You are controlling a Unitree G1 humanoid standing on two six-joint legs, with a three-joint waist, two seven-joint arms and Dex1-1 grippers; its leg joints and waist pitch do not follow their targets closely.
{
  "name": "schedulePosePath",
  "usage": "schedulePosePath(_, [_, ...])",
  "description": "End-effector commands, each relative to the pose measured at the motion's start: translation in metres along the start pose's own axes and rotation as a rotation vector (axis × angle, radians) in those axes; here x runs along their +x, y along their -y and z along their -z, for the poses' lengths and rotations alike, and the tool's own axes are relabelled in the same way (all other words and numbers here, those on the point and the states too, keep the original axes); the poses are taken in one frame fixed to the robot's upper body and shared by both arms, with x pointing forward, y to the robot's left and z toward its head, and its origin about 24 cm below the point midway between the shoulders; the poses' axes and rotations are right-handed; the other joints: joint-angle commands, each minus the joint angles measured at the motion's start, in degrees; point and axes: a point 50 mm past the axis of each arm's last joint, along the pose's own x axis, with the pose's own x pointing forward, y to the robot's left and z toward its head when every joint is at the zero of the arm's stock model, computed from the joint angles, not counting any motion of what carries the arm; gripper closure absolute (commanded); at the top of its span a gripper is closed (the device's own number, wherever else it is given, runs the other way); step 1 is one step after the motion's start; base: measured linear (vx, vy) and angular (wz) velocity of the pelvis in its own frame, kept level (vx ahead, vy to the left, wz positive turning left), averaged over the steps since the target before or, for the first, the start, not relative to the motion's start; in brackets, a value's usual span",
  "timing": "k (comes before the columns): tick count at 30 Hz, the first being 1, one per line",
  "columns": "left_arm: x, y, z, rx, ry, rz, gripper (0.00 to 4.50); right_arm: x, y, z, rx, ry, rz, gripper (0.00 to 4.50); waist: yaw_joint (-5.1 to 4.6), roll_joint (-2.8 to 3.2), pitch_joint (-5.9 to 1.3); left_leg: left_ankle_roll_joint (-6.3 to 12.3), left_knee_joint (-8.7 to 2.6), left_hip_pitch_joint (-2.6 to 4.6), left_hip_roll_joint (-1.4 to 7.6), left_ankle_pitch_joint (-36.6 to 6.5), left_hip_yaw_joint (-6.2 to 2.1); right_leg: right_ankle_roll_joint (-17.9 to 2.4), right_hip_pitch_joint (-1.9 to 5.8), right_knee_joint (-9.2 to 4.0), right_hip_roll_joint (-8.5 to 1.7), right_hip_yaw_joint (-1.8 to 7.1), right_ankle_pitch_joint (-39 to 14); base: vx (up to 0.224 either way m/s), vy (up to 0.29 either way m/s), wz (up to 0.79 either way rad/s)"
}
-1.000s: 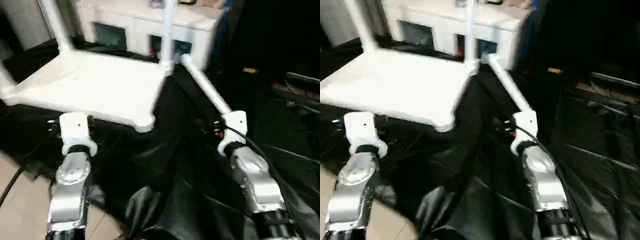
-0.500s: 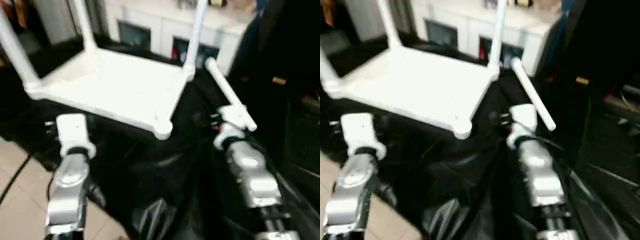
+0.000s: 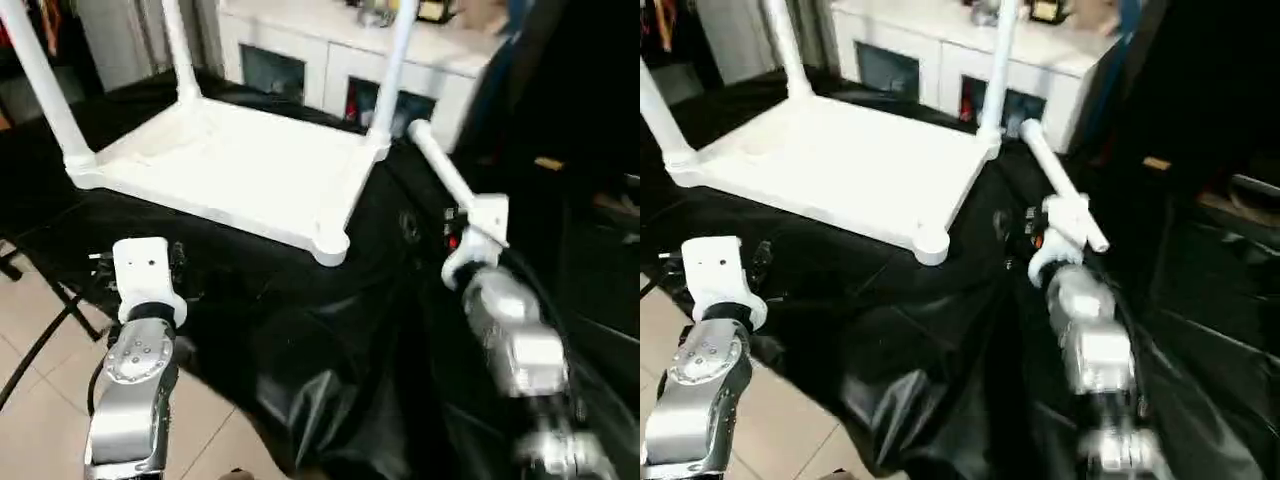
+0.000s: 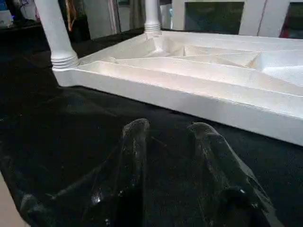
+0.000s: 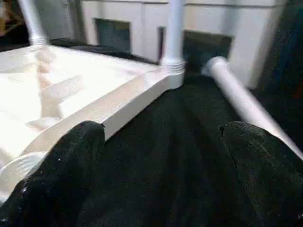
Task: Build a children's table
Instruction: Pick table leg
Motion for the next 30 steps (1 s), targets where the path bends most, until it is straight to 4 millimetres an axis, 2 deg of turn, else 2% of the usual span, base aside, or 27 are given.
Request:
schedulePosePath(1, [-0.001,-0.004,-0.001,-0.001,-0.006,-0.003,2.97,0.002,0.009,-0.001,-0.004,0.007,0.032,0.06,-0.14,0.25,-2.87,-2.88,-5.16,0.82,2.07,-18.7,-0.87,-4.6,0.63,-6.60,-4.63,2.78,-20.5,-0.057,0.003,-0.08])
schedulePosePath(2, [-0.001,-0.005,-0.001,0.001,-0.007,-0.004,2.97,0.004,0.012,-0.001,-0.012,0.004,0.044,0.06,-0.07,0.11,-2.90,-2.61,-5.04,0.85,2.06,-18.0,-0.71,-4.9,0.36,-6.54,-4.55,2.85,-19.3,0.000,0.000,0.00])
schedulePosePath(3, [-0.002,-0.008,0.000,0.007,-0.009,-0.004,2.97,0.009,0.016,-0.001,-0.023,-0.006,0.060,0.06,-0.12,0.27,-2.94,-2.52,-4.98,0.71,1.94,-17.7,-0.72,-5.5,0.37,-6.39,-4.54,2.76,-18.8,0.000,0.000,0.00])
schedulePosePath(5, [-0.002,-0.012,-0.001,0.012,-0.011,-0.002,2.97,0.016,0.021,-0.001,-0.045,-0.022,0.082,0.06,-0.19,0.17,-3.08,-2.53,-4.89,0.52,1.87,-17.0,-0.70,-6.2,0.45,-6.26,-4.51,2.63,-18.0,0.000,0.000,0.00])
schedulePosePath(6, [-0.002,-0.014,-0.001,0.014,-0.015,0.009,2.97,0.020,0.024,-0.001,-0.049,-0.036,0.093,0.06,-0.01,0.16,-3.32,-2.06,-4.69,0.30,1.88,-14.8,-0.52,-6.8,0.48,-5.90,-4.30,2.69,-14.1,0.000,0.000,0.00])
schedulePosePath(8, [-0.002,-0.016,-0.001,0.016,-0.019,0.027,2.97,0.024,0.026,0.000,-0.053,-0.047,0.100,0.06,-0.03,0.15,-3.37,-1.72,-4.64,0.21,1.81,-13.9,-0.44,-7.6,0.53,-5.68,-4.19,2.63,-12.2,0.000,0.000,0.00])
schedulePosePath(10, [-0.004,-0.018,-0.001,0.026,-0.033,0.097,2.97,0.031,0.033,0.000,-0.091,-0.076,0.120,0.06,0.05,0.31,-3.88,-1.21,-4.23,-0.19,1.69,-9.9,-0.40,-9.8,0.84,-4.73,-4.21,2.45,-6.2,0.000,0.000,0.00])
schedulePosePath(11, [-0.006,-0.018,-0.002,0.022,-0.035,0.156,2.97,0.035,0.040,-0.002,-0.110,-0.091,0.144,0.06,0.48,0.69,-3.84,-0.73,-3.92,-0.22,1.74,-6.9,-0.21,-10.7,0.52,-4.22,-3.98,2.45,-0.2,0.000,0.000,0.00])
schedulePosePath(12, [-0.009,-0.018,-0.004,0.014,-0.030,0.225,2.97,0.036,0.045,-0.004,-0.116,-0.100,0.164,0.06,0.40,0.63,-3.78,0.08,-3.84,-0.53,1.47,-6.0,-0.04,-11.9,0.49,-3.85,-3.51,2.29,4.1,0.000,0.000,0.00])
schedulePosePath(13, [-0.013,-0.018,-0.007,0.006,-0.024,0.292,2.70,0.038,0.050,-0.007,-0.118,-0.106,0.186,0.00,0.53,0.79,-3.77,0.16,-3.72,-0.46,1.54,-5.8,-0.07,-12.5,0.37,-3.53,-3.67,2.29,5.5,0.000,0.000,0.00])
schedulePosePath(14, [-0.019,-0.018,-0.013,-0.023,-0.002,0.383,2.70,0.039,0.055,-0.010,-0.109,-0.113,0.201,0.00,0.40,0.75,-3.41,0.72,-3.73,-0.63,1.47,-6.0,-0.03,-13.2,0.28,-3.34,-3.49,2.24,7.2,0.000,0.000,0.00])
schedulePosePath(15, [-0.024,-0.017,-0.019,-0.026,0.012,0.457,2.60,0.040,0.061,-0.015,-0.107,-0.113,0.221,0.00,0.50,0.65,-3.29,1.64,-3.53,-0.81,1.41,-4.5,0.00,-13.7,0.22,-2.97,-3.25,2.20,10.1,0.000,0.000,0.00])
schedulePosePath(16, [-0.029,-0.017,-0.024,-0.015,0.027,0.521,2.60,0.040,0.065,-0.019,-0.100,-0.110,0.231,0.00,0.51,0.61,-2.68,2.20,-3.68,-1.08,1.35,-4.4,0.03,-13.7,0.05,-3.12,-3.21,2.18,10.6,0.000,0.000,0.00])
schedulePosePath(17, [-0.030,-0.017,-0.025,-0.014,0.028,0.525,2.50,0.040,0.065,-0.019,-0.099,-0.110,0.232,0.00,0.53,0.70,-2.58,2.55,-3.61,-0.97,1.40,-5.0,0.11,-13.9,-0.08,-3.14,-3.12,2.16,10.2,0.000,0.000,0.00])
schedulePosePath(18, [-0.037,-0.018,-0.031,0.016,0.030,0.607,2.36,0.041,0.071,-0.025,-0.098,-0.110,0.249,0.00,0.57,0.78,-0.99,3.03,-4.18,-1.15,1.53,-9.5,0.16,-13.5,-0.56,-3.81,-3.24,2.23,4.3,0.000,0.000,0.00])
schedulePosePath(19, [-0.041,-0.019,-0.035,0.034,0.030,0.652,2.24,0.041,0.074,-0.027,-0.099,-0.111,0.259,0.00,0.72,1.02,-0.65,2.59,-4.43,-0.99,1.66,-11.4,-0.01,-13.2,-0.59,-3.95,-3.56,2.24,1.3,0.000,0.000,0.00])
schedulePosePath(20, [-0.043,-0.019,-0.037,0.040,0.026,0.671,2.20,0.041,0.075,-0.028,-0.095,-0.111,0.262,0.00,0.62,0.97,0.06,1.83,-4.73,-0.87,1.74,-14.5,-0.03,-12.7,-0.84,-4.43,-3.50,2.33,-3.7,0.000,0.000,0.00])
schedulePosePath(21, [-0.049,-0.021,-0.044,0.056,0.018,0.734,2.19,0.041,0.080,-0.032,-0.088,-0.114,0.280,0.00,0.76,1.32,1.20,0.66,-5.03,-0.65,1.80,-18.1,-0.13,-12.4,-1.42,-4.73,-3.59,2.50,-8.6,0.000,0.000,0.00])
schedulePosePath(22, [-0.052,-0.022,-0.048,0.060,0.018,0.752,2.15,0.041,0.082,-0.034,-0.086,-0.115,0.287,0.00,0.80,1.31,1.54,0.31,-5.16,-0.70,1.72,-18.8,-0.23,-12.3,-1.37,-4.76,-3.71,2.50,-10.1,0.000,0.000,0.00])
schedulePosePath(23, [-0.057,-0.024,-0.055,0.067,0.021,0.778,2.04,0.041,0.085,-0.038,-0.071,-0.107,0.291,0.00,0.98,1.58,2.37,-0.09,-5.27,-0.88,1.67,-19.0,-0.29,-12.1,-1.57,-4.99,-3.85,2.67,-11.2,0.000,0.000,0.00])
schedulePosePath(24, [-0.057,-0.024,-0.055,0.067,0.021,0.778,1.90,0.041,0.085,-0.038,-0.071,-0.107,0.291,0.00,1.03,1.35,2.56,0.22,-5.23,-0.94,1.65,-17.7,-0.22,-12.3,-1.40,-5.07,-3.90,2.82,-10.6,0.000,0.000,0.00])
schedulePosePath(25, [-0.060,-0.025,-0.059,0.072,0.021,0.795,1.81,0.041,0.086,-0.040,-0.074,-0.104,0.301,0.00,1.30,1.81,3.64,0.42,-5.43,-1.31,1.64,-16.8,-0.40,-12.2,-1.70,-5.09,-4.03,2.87,-10.2,0.000,0.000,0.00])
schedulePosePath(26, [-0.063,-0.025,-0.063,0.079,0.021,0.821,1.79,0.040,0.089,-0.042,-0.077,-0.104,0.316,0.00,1.33,1.63,3.43,0.91,-5.21,-1.34,1.60,-14.4,-0.24,-12.8,-1.41,-4.76,-3.98,2.94,-8.1,0.000,0.000,0.00])
schedulePosePath(27, [-0.066,-0.026,-0.068,0.087,0.016,0.849,1.79,0.040,0.093,-0.046,-0.080,-0.098,0.341,0.00,1.66,2.08,4.10,1.56,-5.03,-1.53,1.46,-11.7,-0.27,-13.5,-1.62,-4.60,-3.87,2.92,-5.3,0.000,0.000,0.00])
schedulePosePath(28, [-0.070,-0.025,-0.075,0.085,0.018,0.887,1.59,0.039,0.096,-0.049,-0.065,-0.091,0.368,0.00,1.79,2.06,4.50,2.27,-4.94,-1.85,1.39,-9.5,-0.40,-13.9,-1.62,-4.34,-3.86,2.91,-2.7,0.000,0.000,0.00])
schedulePosePath(29, [-0.074,-0.025,-0.080,0.085,0.020,0.912,1.59,0.038,0.099,-0.051,-0.053,-0.085,0.384,0.00,1.89,2.03,4.95,2.79,-4.83,-2.10,1.33,-7.6,-0.39,-14.4,-1.65,-4.09,-3.74,2.89,-0.4,0.000,0.000,0.00])
schedulePosePath(30, [-0.076,-0.027,-0.091,0.109,0.035,0.927,1.46,0.040,0.099,-0.057,-0.061,-0.066,0.384,0.00,2.25,2.51,5.30,4.57,-4.19,-2.21,1.00,-1.3,-0.20,-16.0,-1.75,-3.36,-3.24,2.82,8.5,0.000,0.000,0.00])
